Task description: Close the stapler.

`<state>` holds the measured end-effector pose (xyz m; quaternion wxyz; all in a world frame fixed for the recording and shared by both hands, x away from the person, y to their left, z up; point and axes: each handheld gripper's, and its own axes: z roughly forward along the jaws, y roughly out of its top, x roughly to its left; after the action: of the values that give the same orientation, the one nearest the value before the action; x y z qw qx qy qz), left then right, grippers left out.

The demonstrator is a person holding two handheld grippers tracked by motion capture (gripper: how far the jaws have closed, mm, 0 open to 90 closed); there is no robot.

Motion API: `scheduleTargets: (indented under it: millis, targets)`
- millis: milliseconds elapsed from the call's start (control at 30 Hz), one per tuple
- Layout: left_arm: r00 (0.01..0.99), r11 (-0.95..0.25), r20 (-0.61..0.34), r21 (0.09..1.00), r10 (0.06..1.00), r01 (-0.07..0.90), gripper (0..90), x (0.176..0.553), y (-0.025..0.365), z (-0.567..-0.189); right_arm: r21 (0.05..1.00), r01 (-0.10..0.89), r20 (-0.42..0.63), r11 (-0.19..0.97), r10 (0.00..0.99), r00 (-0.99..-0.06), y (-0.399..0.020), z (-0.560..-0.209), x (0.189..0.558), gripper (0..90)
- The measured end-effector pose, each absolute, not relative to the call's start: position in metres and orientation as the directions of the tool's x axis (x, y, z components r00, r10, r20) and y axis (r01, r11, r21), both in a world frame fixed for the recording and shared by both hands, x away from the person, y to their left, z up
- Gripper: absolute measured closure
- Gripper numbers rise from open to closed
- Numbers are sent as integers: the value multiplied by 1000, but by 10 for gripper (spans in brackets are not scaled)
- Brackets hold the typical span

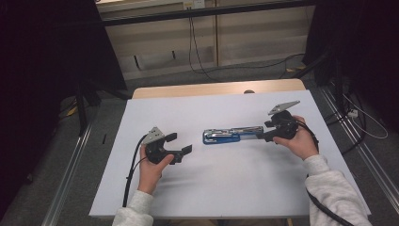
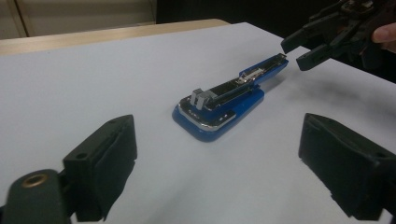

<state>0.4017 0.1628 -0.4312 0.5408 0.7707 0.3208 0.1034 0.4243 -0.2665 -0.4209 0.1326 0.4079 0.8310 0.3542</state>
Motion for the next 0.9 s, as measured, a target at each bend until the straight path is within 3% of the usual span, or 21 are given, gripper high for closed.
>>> scheduleTargets:
  millis: [333, 633, 800, 900]
  targets:
    - [742, -245, -157, 882, 652, 403, 391, 413, 148, -436, 692, 600, 51, 400, 802, -595, -280, -427, 421, 631]
    - [739, -298, -154, 847, 656, 441, 713, 422, 137, -439, 673, 621, 19, 402, 830, -557, -285, -435, 422, 872]
    - [737, -310, -173, 827, 653, 469, 867, 427, 132, -445, 655, 635, 13, 409, 834, -551, -283, -442, 426, 900]
    - [748, -333, -171, 816, 642, 472, 896, 431, 127, -446, 649, 640, 18, 412, 833, -553, -282, -444, 426, 900]
